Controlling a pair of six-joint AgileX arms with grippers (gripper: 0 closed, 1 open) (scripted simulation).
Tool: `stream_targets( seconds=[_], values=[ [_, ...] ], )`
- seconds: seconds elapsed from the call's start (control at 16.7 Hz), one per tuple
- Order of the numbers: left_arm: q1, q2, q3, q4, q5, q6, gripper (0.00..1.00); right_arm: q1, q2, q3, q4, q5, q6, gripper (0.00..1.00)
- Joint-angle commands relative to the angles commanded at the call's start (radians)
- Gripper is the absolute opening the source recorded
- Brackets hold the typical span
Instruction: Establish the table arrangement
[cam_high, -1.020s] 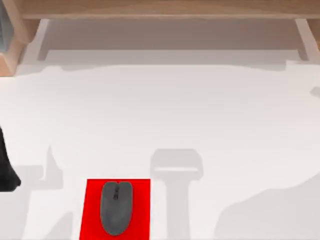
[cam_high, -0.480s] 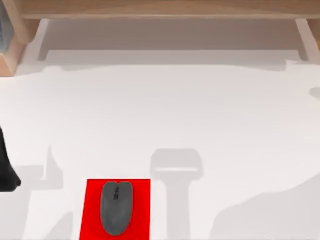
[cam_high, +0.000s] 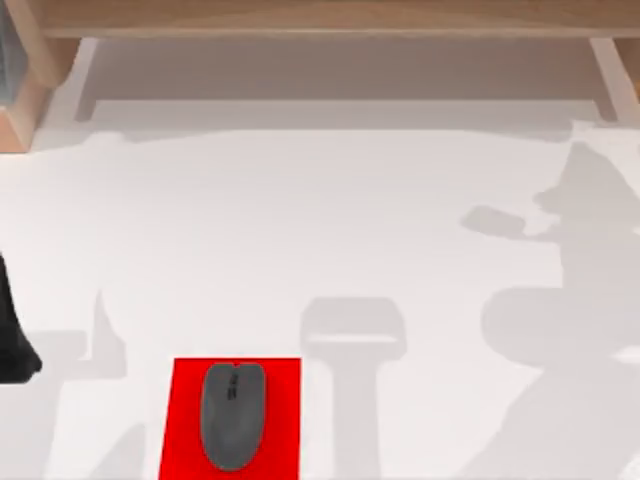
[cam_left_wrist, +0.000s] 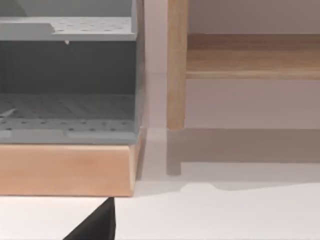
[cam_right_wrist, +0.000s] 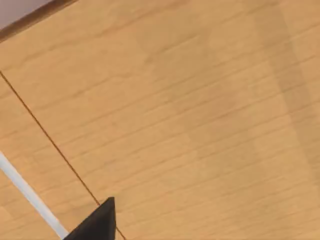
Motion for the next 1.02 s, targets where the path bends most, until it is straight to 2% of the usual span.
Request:
stream_targets(
  seconds=[0.66, 1.02],
  values=[
    [0.000, 0.000, 0.000, 0.000, 0.000, 0.000, 1.00, 0.244, -1.298, -0.619, -0.555, 0.165, 0.780, 1.00],
    [0.000, 0.000, 0.000, 0.000, 0.000, 0.000, 1.00, 0.323, -1.743, -0.893, -0.754, 0.222, 1.058, 1.00]
  ],
)
